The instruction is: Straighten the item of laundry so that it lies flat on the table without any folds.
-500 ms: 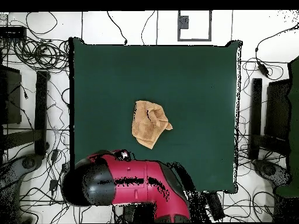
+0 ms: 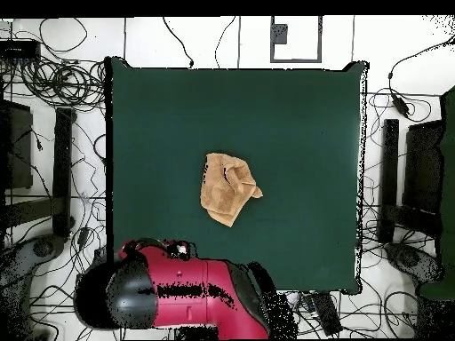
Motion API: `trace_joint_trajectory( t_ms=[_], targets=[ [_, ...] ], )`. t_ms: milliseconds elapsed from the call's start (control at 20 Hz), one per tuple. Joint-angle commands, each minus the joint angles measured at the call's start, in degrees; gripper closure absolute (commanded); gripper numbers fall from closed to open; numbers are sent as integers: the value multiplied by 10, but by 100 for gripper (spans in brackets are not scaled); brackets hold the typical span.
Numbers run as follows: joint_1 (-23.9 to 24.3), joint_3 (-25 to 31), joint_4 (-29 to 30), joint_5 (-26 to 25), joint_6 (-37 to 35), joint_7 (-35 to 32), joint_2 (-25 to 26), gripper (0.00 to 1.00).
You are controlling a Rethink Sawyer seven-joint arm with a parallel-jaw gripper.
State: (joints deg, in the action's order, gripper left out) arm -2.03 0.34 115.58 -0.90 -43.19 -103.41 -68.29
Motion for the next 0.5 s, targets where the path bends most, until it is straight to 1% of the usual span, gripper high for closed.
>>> trace_joint_trajectory(
  t_ms=[50,100,150,300,350,400,450,500],
  targets=[
    [-32,-18,-2,28,-15,-199,48,0],
    [-39,-20,-4,16,-24,-200,41,0],
    [-31,-18,-3,14,-19,-190,47,0],
    [6,-7,10,8,-17,-136,43,0],
    [11,-5,17,7,-14,-129,39,0],
    [45,-7,4,-4,-17,-95,48,0],
    [53,-5,10,-4,-15,-86,46,0],
    [91,3,-12,-11,-14,-52,70,0]
  ],
)
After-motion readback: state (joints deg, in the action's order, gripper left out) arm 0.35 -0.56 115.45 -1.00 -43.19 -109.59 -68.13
